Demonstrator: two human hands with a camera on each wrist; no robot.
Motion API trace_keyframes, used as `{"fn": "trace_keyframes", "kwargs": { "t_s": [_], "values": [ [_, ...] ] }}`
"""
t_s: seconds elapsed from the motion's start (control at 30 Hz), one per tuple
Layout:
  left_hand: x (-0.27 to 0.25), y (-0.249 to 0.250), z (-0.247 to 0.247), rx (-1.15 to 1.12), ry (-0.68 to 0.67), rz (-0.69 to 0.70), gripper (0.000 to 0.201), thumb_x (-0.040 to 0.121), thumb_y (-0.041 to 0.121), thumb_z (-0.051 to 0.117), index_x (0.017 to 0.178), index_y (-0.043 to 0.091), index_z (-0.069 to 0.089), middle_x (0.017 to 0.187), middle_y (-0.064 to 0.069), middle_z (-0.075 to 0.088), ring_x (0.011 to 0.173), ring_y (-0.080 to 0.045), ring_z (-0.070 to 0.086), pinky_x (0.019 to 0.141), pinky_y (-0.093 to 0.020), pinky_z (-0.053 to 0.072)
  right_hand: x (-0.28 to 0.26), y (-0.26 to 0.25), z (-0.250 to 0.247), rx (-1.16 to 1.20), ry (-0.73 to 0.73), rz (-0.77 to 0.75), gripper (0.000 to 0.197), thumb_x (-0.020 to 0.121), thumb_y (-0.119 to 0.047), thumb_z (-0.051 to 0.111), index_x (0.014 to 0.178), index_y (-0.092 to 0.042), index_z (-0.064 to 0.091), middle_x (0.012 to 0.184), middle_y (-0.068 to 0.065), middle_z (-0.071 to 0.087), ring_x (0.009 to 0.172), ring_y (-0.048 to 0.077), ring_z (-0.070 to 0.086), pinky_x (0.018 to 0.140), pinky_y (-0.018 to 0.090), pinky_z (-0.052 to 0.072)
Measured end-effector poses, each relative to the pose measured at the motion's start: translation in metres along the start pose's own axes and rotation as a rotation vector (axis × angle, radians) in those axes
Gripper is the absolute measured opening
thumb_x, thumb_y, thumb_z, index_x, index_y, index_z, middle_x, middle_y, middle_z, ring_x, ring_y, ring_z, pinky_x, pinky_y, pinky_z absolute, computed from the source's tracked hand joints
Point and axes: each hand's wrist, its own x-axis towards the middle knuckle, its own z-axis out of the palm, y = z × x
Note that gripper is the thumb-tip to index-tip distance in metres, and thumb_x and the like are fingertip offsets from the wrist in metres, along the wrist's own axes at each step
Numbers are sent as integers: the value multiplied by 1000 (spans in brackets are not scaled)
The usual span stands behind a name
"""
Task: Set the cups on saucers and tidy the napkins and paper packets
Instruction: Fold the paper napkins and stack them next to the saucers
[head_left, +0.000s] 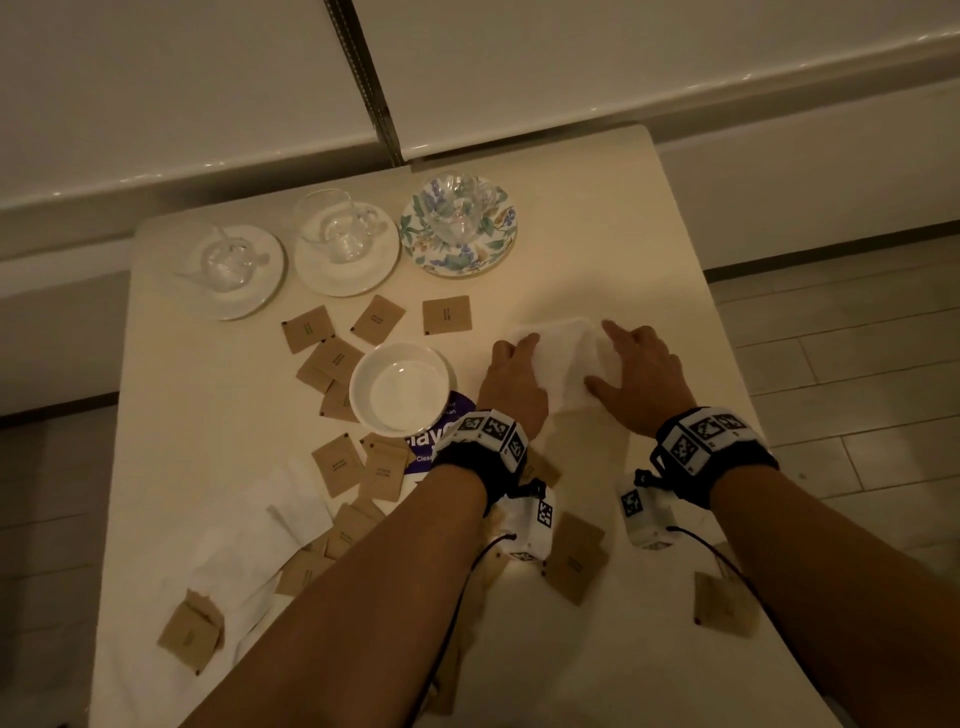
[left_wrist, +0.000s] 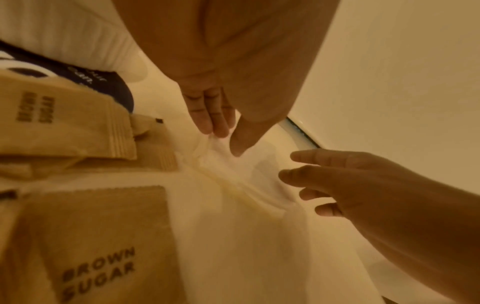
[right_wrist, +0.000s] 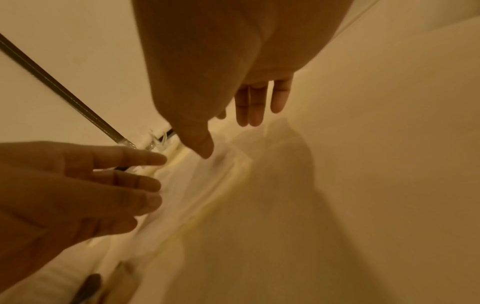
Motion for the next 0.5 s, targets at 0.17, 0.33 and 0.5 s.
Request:
{"fn": "trace_keyframes", "kwargs": {
  "t_s": [0.17,0.33,0.5],
  "values": [
    [-46,1,-24,-168,99,107,32,90,11,62,121,19,60,107,2,58,81,-7,59,79,-23,50,-25,-44,-3,219,217,-93,50,89,-24,66,135,-13,48,119,9,50,103,27,56,94,44,42],
    [-109,-55,-64,-198,177,51,14,86,18,69,84,30,63,75,18,61,66,6,56,59,-3,40,-63,-106,16,367,265,-258,30,86,-14,65,115,-16,58,102,-6,48,82,10,50,80,33,47],
    [-134,-148,-136,107,220,-317,39,75,20,78,110,21,62,113,-4,59,105,-25,59,86,-32,49,-104,-165,56,410,24,-401,17,90,-16,59,107,-22,58,96,-15,50,82,1,48,74,14,43]
  ]
}}
